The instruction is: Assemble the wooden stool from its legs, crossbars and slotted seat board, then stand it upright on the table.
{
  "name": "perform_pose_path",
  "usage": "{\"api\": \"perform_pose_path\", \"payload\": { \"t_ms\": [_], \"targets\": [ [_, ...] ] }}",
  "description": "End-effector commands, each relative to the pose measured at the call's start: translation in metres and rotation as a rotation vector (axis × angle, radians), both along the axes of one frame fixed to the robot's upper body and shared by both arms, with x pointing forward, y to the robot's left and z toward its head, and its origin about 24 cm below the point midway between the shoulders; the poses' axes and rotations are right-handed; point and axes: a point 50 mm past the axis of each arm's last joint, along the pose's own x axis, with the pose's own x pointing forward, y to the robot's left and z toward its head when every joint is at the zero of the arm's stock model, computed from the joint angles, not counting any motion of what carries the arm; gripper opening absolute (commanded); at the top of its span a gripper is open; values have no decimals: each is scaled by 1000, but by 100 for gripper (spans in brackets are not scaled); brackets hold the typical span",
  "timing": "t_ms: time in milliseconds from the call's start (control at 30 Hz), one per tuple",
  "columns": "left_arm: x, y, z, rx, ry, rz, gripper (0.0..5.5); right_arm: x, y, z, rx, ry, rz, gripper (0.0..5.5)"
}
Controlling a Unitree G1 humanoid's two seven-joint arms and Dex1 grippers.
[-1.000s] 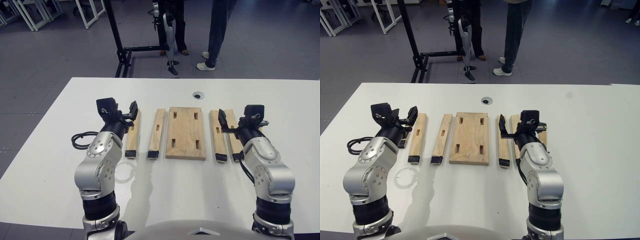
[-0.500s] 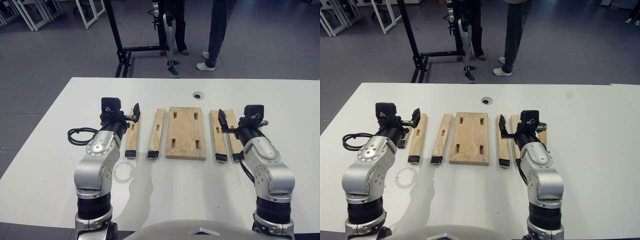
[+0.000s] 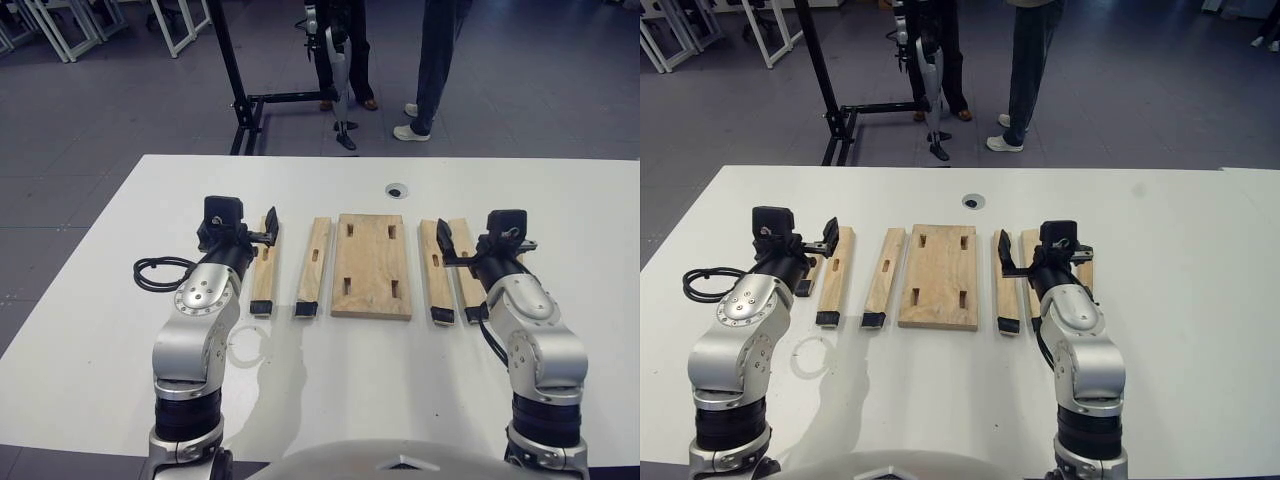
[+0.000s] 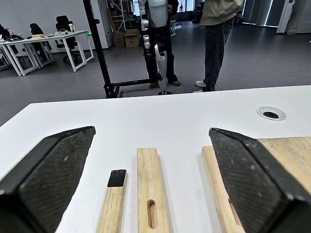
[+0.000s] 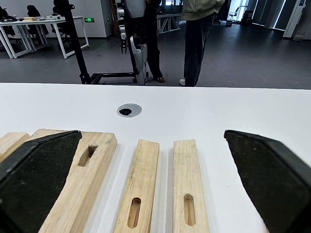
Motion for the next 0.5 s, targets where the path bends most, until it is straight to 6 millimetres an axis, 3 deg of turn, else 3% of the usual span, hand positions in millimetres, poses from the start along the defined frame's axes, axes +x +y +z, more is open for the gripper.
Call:
{"api": "perform_pose_path", "payload": {
  "t_ms": [33,133,300,500],
  "targets": [
    [-1,1,0,2,-1,1,437,-1,-14,-4,-16,12,-61,483],
    [-3,1,-3,-1,7,10,437,-2,-38,-10,-25,43,-142,483],
    [-4,2,-3,0,11,13,437,-10,-94,-36,-43,153,-290,483],
    [-4,2,-2,0,9,12,437,-12,-116,-58,-46,210,-332,483]
  ]
}}
